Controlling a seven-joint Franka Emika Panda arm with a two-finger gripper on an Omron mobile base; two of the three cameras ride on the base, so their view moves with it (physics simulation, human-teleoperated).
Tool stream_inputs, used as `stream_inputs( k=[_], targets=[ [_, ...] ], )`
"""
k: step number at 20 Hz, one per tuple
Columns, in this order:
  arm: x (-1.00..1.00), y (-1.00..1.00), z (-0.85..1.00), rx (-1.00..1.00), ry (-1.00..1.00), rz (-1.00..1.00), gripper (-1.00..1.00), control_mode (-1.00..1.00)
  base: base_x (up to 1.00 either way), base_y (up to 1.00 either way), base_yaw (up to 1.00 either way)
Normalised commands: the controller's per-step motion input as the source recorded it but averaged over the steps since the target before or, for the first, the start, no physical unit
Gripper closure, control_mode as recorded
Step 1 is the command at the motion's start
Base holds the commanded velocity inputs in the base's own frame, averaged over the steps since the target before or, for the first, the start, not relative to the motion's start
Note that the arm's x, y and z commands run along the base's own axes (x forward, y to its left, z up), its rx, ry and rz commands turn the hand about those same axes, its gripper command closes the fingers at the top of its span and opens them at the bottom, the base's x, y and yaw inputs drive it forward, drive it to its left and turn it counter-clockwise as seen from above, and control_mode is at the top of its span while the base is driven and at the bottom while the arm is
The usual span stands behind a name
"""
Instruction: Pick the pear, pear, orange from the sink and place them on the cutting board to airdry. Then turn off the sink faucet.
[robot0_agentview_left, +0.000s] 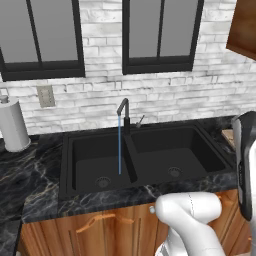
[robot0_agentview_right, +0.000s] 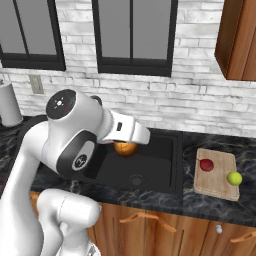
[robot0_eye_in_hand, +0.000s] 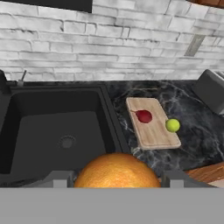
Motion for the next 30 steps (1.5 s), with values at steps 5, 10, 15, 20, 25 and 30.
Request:
stream_inputs(
  k=[5, 10, 15, 20, 25, 30],
  targets=[
    [0.00, -0.35, 0.00, -0.01, 0.00, -0.22, 1.00, -1.00, 0.00, 0.00, 0.00],
    [0.00, -0.36, 0.00, 0.00, 0.00, -0.13, 1.00, -1.00, 0.00, 0.00, 0.00],
    [0.00, -0.40, 0.00, 0.00, 0.02, -0.06, 1.00, -1.00, 0.00, 0.00, 0.00],
    [0.00, -0.39, -0.07, 0.03, 0.10, -0.02, 1.00, -1.00, 0.00, 0.00, 0.00],
    [0.00, -0.24, -0.24, 0.06, 0.10, 0.00, 1.00, -1.00, 0.00, 0.00, 0.00],
    [0.01, -0.09, -0.16, 0.01, 0.01, 0.00, 1.00, -1.00, 0.00, 0.00, 0.00]
  ],
)
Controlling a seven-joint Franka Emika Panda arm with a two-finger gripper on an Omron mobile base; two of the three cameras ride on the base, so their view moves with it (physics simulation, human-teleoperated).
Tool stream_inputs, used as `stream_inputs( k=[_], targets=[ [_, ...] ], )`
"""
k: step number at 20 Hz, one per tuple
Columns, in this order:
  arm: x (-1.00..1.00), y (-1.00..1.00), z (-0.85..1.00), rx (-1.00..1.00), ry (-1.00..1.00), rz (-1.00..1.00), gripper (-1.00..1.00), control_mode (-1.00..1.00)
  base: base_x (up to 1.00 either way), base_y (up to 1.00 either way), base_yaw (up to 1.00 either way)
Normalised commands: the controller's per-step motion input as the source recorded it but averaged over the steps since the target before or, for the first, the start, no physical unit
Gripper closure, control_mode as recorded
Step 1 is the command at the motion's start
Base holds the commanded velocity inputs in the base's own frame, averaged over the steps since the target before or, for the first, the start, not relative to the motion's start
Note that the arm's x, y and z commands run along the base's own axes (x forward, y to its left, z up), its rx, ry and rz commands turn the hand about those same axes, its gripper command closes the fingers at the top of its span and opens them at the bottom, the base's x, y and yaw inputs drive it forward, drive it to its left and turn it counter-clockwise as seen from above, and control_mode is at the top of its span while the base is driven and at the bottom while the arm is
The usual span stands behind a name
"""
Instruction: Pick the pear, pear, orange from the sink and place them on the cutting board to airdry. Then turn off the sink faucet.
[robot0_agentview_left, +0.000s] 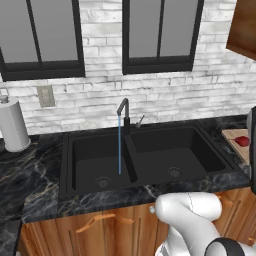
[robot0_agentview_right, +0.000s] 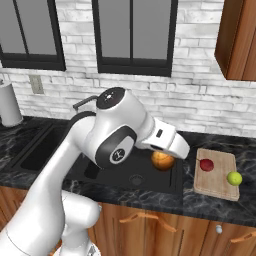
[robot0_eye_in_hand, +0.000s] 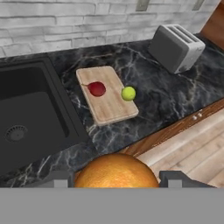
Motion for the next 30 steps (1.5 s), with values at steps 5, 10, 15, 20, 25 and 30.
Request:
stream_inputs(
  k=[5, 10, 15, 20, 25, 30],
  targets=[
    [0.12, -0.07, -0.13, 0.00, -0.01, 0.01, 1.00, -1.00, 0.00, 0.00, 0.00],
    [0.26, -0.03, -0.23, 0.00, -0.05, 0.02, 1.00, -1.00, 0.00, 0.00, 0.00],
    [0.17, -0.19, -0.18, 0.03, -0.03, 0.02, 1.00, -1.00, 0.00, 0.00, 0.00],
    [0.12, -0.29, -0.13, 0.06, 0.00, 0.01, 1.00, -1.00, 0.00, 0.00, 0.00],
    [0.22, -0.12, -0.13, 0.04, 0.00, 0.01, 1.00, -1.00, 0.00, 0.00, 0.00],
    [0.15, -0.13, -0.20, 0.01, 0.00, 0.01, 1.00, -1.00, 0.00, 0.00, 0.00]
  ],
)
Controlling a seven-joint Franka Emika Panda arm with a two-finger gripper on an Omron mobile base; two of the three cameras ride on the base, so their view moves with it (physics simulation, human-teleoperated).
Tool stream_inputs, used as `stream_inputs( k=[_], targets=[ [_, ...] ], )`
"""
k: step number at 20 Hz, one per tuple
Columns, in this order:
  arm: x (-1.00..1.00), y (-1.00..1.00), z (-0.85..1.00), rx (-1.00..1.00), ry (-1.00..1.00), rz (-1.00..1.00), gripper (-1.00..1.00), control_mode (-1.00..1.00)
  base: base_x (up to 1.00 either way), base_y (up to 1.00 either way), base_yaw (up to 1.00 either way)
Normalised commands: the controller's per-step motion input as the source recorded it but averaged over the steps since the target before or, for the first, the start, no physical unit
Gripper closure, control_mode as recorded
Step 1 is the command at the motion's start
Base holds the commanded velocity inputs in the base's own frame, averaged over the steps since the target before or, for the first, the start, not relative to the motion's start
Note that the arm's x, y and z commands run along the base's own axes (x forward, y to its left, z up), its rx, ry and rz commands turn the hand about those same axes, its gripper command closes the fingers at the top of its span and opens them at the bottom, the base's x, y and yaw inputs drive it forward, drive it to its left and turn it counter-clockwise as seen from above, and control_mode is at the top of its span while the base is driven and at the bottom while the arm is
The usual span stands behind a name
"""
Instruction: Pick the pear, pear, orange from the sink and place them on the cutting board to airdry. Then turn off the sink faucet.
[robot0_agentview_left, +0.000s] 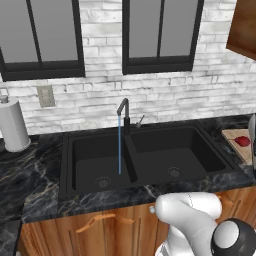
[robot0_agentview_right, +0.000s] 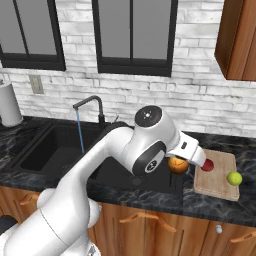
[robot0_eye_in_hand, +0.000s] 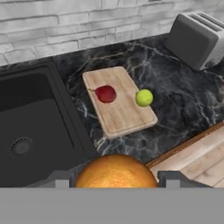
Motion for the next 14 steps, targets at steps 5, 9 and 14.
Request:
stream_inputs(
  k=[5, 9, 14],
  targets=[
    [0.16, -0.15, -0.23, 0.00, 0.00, 0.00, 1.00, -1.00, 0.00, 0.00, 0.00],
    [0.19, -0.19, -0.27, 0.00, 0.00, 0.00, 1.00, -1.00, 0.00, 0.00, 0.00],
    [0.22, -0.16, -0.23, 0.00, 0.00, 0.00, 1.00, -1.00, 0.00, 0.00, 0.00]
  ],
)
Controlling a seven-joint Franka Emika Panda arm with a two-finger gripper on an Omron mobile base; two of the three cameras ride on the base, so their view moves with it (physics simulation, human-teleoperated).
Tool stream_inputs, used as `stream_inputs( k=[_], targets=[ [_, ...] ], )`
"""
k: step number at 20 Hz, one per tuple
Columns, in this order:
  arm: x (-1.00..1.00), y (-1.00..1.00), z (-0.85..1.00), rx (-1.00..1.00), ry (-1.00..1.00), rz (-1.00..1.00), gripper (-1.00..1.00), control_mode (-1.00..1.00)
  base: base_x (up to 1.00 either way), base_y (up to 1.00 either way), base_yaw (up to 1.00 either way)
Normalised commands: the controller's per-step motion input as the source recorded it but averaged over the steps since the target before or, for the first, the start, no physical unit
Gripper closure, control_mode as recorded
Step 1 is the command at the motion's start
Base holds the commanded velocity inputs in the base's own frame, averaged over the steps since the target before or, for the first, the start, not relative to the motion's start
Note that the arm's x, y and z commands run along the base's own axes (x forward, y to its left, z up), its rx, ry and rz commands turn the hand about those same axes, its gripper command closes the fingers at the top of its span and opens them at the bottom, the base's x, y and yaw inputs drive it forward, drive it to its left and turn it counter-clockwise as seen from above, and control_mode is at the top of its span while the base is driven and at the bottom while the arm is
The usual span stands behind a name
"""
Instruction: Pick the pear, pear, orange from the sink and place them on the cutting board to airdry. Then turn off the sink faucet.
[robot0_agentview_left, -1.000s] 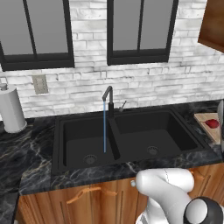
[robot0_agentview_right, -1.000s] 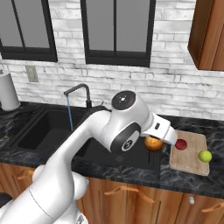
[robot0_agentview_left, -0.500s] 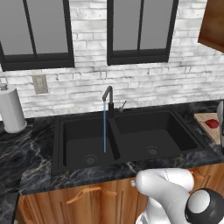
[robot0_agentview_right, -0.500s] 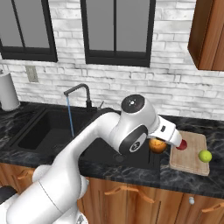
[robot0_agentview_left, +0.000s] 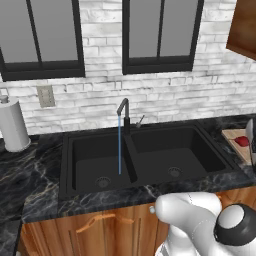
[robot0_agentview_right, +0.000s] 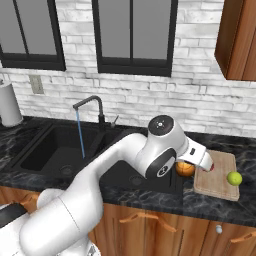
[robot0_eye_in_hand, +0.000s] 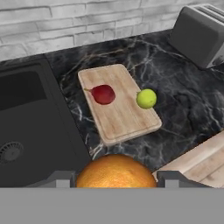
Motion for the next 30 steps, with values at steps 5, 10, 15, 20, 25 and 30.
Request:
stream_inputs(
  k=[5, 10, 15, 20, 25, 30],
  targets=[
    [0.23, -0.14, -0.24, 0.00, 0.00, 0.00, 1.00, -1.00, 0.00, 0.00, 0.00],
    [0.26, -0.13, -0.26, 0.00, 0.01, 0.00, 1.00, -1.00, 0.00, 0.00, 0.00],
    [0.20, -0.19, -0.24, 0.02, 0.01, 0.00, 1.00, -1.00, 0.00, 0.00, 0.00],
    [0.17, -0.22, -0.22, 0.03, 0.01, 0.00, 1.00, -1.00, 0.00, 0.00, 0.00],
    [0.25, -0.15, -0.19, 0.02, 0.01, 0.00, 1.00, -1.00, 0.00, 0.00, 0.00],
    [0.25, -0.18, -0.21, 0.02, 0.02, 0.00, 1.00, -1.00, 0.00, 0.00, 0.00]
  ],
)
